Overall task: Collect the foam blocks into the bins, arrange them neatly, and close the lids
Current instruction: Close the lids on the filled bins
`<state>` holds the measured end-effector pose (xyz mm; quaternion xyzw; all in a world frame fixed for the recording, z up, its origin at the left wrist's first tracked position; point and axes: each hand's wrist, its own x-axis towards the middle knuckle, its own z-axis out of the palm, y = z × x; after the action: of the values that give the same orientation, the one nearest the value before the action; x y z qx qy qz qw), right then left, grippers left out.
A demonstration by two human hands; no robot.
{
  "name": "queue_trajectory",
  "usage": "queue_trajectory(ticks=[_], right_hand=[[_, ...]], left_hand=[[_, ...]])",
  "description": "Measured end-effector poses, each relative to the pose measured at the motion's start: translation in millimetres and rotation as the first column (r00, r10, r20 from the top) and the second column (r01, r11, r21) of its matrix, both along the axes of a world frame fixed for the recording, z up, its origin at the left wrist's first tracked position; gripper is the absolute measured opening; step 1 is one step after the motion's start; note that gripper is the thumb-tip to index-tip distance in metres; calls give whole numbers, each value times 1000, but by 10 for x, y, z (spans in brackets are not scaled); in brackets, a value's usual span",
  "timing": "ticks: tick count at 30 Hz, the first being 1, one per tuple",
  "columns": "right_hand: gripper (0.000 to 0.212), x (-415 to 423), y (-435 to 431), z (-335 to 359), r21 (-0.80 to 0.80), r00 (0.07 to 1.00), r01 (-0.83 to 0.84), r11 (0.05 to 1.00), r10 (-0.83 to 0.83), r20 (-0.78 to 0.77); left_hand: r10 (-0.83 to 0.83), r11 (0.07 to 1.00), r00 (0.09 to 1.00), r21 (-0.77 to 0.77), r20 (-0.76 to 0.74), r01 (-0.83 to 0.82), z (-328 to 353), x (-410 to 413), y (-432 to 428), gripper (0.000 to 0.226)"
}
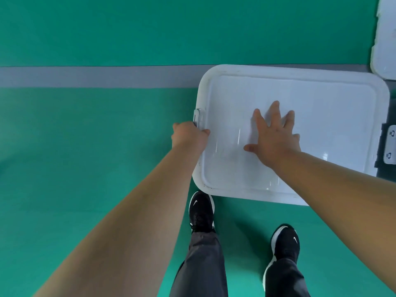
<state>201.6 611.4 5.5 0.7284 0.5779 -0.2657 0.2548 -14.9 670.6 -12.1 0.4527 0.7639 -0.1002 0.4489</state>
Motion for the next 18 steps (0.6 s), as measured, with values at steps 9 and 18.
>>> queue_trajectory(ticks=[9, 18], right_hand=[[106, 26, -39, -37, 18, 1000, -8, 1000, 7, 15], [92, 419, -50, 148, 59, 966, 54, 997, -37, -255]], left_hand=[[-92, 994, 988, 38, -128, 98, 170, 203, -106, 29], [-235, 963, 900, 35, -368, 266, 322, 612, -355, 74]])
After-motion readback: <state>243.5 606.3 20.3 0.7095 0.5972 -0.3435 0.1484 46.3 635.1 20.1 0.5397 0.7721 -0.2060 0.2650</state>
